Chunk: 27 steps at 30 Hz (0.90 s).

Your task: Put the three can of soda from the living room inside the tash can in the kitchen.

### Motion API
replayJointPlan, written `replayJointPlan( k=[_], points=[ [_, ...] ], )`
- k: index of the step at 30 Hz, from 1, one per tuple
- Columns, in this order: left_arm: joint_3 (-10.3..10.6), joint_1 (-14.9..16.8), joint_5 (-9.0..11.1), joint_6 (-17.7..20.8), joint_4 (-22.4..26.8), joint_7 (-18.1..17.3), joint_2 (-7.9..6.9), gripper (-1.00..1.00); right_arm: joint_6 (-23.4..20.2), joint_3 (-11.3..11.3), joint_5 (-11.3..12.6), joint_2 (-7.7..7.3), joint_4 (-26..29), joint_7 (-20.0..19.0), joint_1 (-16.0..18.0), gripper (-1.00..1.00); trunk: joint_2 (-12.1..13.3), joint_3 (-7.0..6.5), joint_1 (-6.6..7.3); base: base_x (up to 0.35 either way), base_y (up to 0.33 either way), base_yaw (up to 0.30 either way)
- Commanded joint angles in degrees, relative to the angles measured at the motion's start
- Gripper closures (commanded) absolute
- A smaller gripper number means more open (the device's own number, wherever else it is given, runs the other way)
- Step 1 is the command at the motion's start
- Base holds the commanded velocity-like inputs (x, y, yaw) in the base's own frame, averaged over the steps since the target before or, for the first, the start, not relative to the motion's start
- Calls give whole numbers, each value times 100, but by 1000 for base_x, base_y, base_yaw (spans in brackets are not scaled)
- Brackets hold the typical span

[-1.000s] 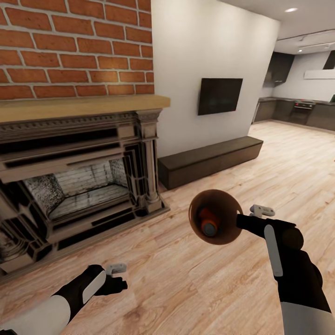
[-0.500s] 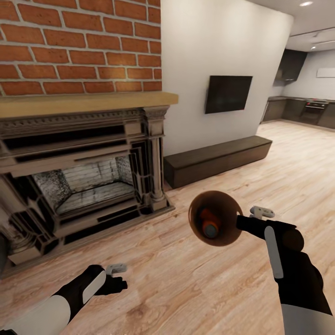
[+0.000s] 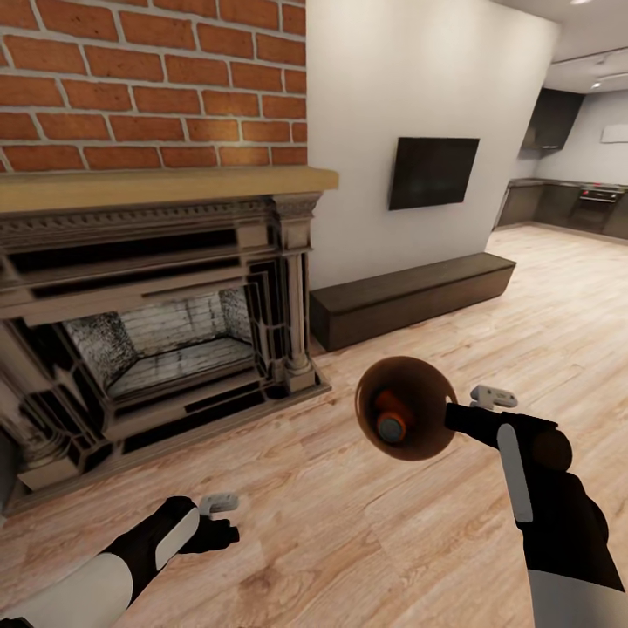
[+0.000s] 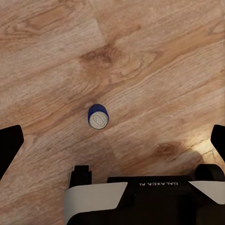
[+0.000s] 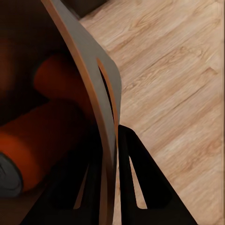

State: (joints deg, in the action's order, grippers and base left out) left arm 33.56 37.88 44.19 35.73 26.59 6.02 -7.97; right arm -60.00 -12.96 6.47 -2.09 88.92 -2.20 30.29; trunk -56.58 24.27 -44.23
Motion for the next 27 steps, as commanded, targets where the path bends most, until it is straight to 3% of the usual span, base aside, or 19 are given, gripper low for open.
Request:
replayJointPlan(
  k=[1,12,27],
  points=[
    [4,0,-3,-2,-2,1,2,-100,0,-2,162,0,7,-26,3,100,-43,24,-22,0,0,86],
    [10,0,1,-4,-4,-3,6,-100,0,-1,161,-2,5,-26,3,100,-484,295,-264,0,0,94],
    [14,0,1,-4,-5,-5,34,-100,0,-4,167,-2,10,-26,3,100,-1085,575,-593,0,0,10]
  ],
)
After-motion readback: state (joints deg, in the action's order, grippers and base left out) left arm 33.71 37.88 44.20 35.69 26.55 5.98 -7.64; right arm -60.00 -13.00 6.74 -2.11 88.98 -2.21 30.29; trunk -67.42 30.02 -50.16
